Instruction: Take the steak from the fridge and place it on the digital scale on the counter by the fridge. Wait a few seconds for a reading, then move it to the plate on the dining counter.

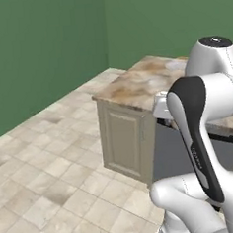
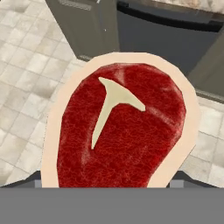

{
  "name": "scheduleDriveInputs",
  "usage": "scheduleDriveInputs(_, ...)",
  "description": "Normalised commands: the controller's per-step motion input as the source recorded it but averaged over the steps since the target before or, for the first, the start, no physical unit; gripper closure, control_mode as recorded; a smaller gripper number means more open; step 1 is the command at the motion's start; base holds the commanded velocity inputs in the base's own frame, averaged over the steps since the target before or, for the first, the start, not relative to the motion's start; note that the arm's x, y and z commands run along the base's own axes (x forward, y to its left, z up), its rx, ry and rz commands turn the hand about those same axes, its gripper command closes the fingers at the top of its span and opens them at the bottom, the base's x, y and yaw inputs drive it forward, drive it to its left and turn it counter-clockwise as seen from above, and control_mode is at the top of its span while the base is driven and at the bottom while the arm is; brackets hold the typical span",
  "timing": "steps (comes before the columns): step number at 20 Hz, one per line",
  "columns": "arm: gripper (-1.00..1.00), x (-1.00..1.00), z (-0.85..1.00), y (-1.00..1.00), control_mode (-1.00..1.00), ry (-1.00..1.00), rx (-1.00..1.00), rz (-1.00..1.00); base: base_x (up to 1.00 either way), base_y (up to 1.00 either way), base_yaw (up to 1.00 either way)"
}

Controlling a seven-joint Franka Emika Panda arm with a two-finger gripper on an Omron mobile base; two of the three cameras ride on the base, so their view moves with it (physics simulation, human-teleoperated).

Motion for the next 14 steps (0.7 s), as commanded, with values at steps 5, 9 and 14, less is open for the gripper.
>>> scheduleDriveInputs(5,1.00,0.00,0.00,0.00,1.00,0.00,0.00,0.00,0.76,1.00,-0.49)
scheduleDriveInputs(9,1.00,0.00,0.00,0.00,1.00,0.00,0.00,0.00,0.71,1.00,-0.49)
scheduleDriveInputs(14,1.00,0.00,0.00,0.00,1.00,0.00,0.00,0.00,0.59,1.00,-0.50)
